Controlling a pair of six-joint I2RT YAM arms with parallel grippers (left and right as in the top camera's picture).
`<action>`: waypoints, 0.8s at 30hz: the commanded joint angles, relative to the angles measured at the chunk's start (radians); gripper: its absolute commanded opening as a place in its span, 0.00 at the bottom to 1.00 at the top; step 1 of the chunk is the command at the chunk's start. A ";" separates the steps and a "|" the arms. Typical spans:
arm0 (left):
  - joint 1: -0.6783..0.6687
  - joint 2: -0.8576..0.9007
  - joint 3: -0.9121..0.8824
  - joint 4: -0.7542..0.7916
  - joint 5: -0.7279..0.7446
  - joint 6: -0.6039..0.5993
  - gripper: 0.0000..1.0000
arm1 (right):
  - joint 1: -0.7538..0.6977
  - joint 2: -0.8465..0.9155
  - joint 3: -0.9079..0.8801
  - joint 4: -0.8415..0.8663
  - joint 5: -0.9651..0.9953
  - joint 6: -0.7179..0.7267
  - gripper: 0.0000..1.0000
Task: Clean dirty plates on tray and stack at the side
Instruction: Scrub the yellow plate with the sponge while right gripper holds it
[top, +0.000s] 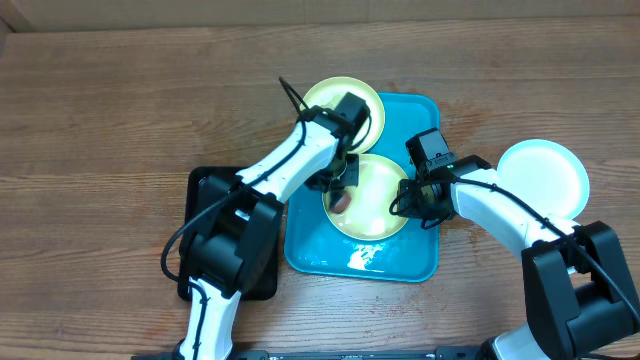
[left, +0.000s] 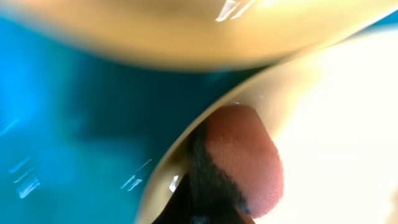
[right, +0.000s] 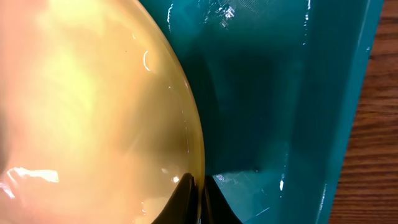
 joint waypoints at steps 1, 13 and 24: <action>-0.008 0.036 -0.042 0.124 0.305 0.014 0.04 | -0.002 0.005 -0.008 -0.010 0.045 -0.042 0.04; -0.089 0.119 -0.073 0.323 0.598 -0.046 0.04 | -0.002 0.005 -0.008 -0.009 0.045 -0.042 0.04; -0.088 0.135 -0.072 0.197 0.780 -0.027 0.04 | -0.002 0.005 -0.008 -0.008 0.045 -0.045 0.04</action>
